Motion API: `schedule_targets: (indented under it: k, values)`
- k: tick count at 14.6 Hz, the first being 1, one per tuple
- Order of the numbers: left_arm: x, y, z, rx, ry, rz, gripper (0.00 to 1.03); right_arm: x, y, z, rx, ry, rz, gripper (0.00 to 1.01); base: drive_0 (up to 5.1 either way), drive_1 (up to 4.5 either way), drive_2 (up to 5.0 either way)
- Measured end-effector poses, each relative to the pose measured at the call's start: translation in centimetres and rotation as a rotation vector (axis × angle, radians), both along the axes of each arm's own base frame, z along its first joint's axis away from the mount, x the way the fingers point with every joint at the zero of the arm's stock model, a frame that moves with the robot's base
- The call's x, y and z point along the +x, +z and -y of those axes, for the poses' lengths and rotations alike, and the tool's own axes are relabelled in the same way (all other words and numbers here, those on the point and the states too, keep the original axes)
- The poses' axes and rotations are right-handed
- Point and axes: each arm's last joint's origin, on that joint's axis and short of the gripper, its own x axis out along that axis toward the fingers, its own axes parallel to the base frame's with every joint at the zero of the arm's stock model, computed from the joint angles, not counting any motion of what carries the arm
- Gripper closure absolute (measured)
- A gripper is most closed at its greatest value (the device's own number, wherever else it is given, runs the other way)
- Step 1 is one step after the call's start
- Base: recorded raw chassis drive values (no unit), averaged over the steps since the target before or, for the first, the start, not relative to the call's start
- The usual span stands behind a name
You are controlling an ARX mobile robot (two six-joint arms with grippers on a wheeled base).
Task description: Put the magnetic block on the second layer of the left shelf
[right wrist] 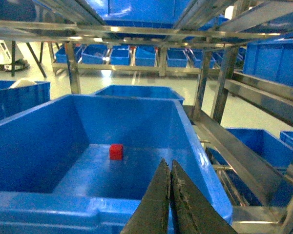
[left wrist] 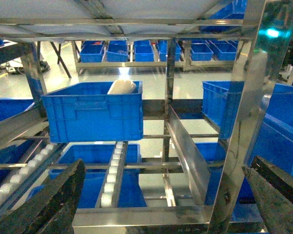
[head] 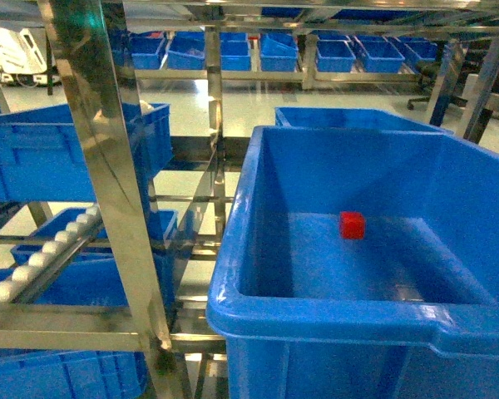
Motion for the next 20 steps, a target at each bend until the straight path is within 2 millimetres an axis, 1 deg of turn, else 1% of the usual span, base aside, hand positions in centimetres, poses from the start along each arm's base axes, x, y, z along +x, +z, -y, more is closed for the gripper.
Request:
schedule_targets:
  k: [3, 4, 11, 12, 20]
  values:
    - [0.0, 0.0, 0.01, 0.0, -0.001, 0.0, 0.05, -0.01, 0.03, 0.0, 0.0, 0.0, 0.003, 0.99, 0.0, 0.0, 0.0]
    - [0.0, 0.0, 0.01, 0.0, -0.002, 0.0, 0.05, -0.01, -0.02, 0.0, 0.0, 0.0, -0.002, 0.91, 0.0, 0.0, 0.0]
    - [0.0, 0.0, 0.01, 0.0, -0.001, 0.0, 0.05, -0.01, -0.02, 0.0, 0.0, 0.0, -0.002, 0.02, 0.0, 0.0, 0.0]
    - [0.0, 0.0, 0.01, 0.0, -0.001, 0.0, 0.05, -0.01, -0.02, 0.0, 0.0, 0.0, -0.002, 0.04, 0.0, 0.0, 0.0]
    - [0.0, 0.0, 0.01, 0.0, -0.002, 0.0, 0.05, -0.01, -0.02, 0.0, 0.0, 0.0, -0.002, 0.03, 0.0, 0.0, 0.0]
